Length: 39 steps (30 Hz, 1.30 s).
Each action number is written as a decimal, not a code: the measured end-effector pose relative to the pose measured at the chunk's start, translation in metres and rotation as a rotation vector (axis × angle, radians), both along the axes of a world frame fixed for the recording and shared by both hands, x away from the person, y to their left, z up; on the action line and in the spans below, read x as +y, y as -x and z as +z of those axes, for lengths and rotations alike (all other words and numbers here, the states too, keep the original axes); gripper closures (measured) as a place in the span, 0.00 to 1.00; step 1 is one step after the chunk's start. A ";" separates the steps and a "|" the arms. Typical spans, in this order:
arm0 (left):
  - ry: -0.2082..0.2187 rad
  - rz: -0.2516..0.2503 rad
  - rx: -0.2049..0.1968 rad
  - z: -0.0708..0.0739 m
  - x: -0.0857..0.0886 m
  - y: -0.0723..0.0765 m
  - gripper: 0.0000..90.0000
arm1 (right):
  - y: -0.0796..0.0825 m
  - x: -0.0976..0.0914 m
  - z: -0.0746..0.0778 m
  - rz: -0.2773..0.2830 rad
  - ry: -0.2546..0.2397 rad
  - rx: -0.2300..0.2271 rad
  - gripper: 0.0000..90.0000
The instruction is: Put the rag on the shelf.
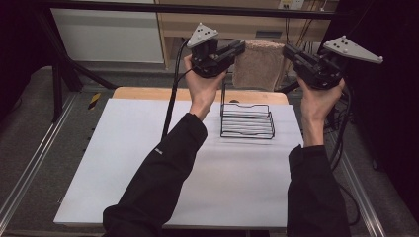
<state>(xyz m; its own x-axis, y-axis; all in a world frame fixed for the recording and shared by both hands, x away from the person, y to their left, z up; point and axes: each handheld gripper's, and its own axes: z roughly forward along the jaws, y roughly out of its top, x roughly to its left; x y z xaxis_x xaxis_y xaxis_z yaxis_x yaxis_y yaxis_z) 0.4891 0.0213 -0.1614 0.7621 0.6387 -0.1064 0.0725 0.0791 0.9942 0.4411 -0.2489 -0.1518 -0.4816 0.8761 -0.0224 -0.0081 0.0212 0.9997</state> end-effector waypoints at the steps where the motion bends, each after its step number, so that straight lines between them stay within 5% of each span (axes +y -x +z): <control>1: -0.003 0.003 0.004 0.000 0.000 -0.002 0.93 | -0.002 0.000 0.000 -0.002 0.003 0.002 0.96; 7: -0.026 0.031 0.004 -0.003 -0.002 -0.011 0.93 | -0.016 0.001 -0.003 -0.005 0.006 0.018 0.96; 26: -0.004 0.036 0.058 -0.011 -0.006 -0.044 0.93 | -0.052 0.000 -0.005 -0.017 0.016 0.049 0.96; 39: -0.053 0.028 0.086 -0.034 -0.010 -0.049 0.93 | -0.058 -0.004 -0.026 -0.010 0.027 0.087 0.96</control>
<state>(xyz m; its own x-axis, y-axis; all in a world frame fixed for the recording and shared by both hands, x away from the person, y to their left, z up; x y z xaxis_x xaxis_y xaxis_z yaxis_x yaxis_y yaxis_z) 0.5386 0.0116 -0.1951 0.7331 0.6664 -0.1359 0.1563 0.0293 0.9873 0.4992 -0.2527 -0.1779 -0.4737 0.8807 -0.0047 0.0794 0.0480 0.9957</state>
